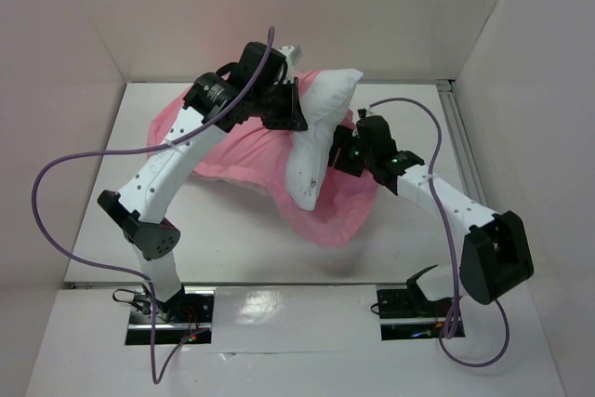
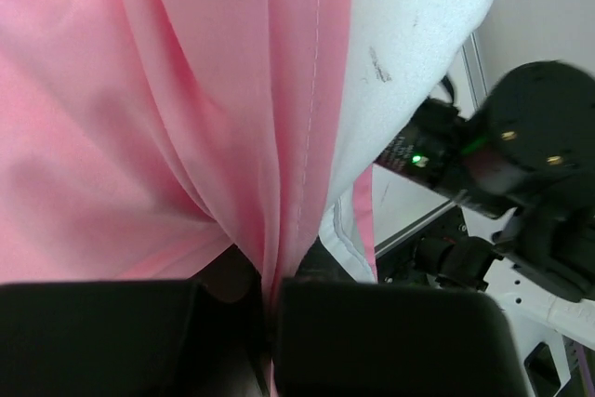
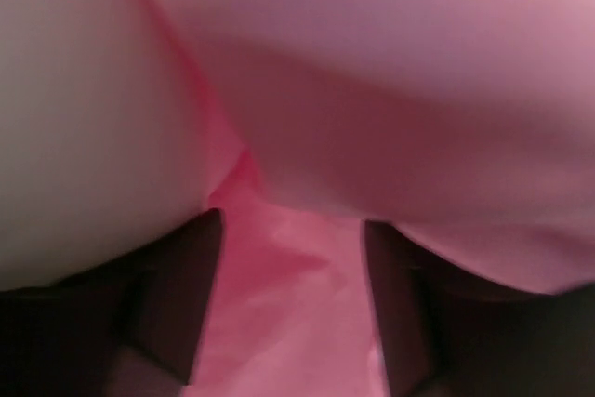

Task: Put the pillow into the pillowcase

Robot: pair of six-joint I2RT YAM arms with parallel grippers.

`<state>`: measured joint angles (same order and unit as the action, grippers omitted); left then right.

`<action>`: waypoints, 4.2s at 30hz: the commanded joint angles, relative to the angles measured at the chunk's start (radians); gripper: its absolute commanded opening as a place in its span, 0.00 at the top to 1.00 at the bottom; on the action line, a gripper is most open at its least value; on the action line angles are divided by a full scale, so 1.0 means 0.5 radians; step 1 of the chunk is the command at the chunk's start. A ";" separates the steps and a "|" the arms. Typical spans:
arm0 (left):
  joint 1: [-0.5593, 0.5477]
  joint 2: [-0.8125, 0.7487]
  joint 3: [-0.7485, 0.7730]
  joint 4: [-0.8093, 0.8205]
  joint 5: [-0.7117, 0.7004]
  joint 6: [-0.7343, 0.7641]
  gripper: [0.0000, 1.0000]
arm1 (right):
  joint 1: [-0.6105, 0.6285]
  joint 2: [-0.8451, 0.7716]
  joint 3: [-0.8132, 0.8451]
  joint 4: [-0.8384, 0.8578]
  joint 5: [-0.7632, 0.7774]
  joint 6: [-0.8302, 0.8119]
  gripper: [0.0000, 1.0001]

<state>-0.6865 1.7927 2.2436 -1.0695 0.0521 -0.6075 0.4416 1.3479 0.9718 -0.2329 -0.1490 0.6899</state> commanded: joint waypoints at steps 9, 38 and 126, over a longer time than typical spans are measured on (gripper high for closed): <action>0.005 -0.115 0.023 0.347 0.261 -0.101 1.00 | 0.191 0.280 -0.099 0.777 0.276 0.160 0.15; 0.152 -0.177 -0.707 0.338 -0.224 -0.181 1.00 | -0.420 -0.303 -0.047 -0.304 -0.555 -0.680 1.00; -0.664 0.280 -0.067 -0.294 -0.681 -0.114 0.77 | -0.702 0.032 0.299 -0.277 -0.681 -0.561 1.00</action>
<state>-1.0054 1.9697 2.1857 -1.2358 -0.3435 -0.7330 0.0952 1.3857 1.1645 -0.4557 -0.5358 0.3973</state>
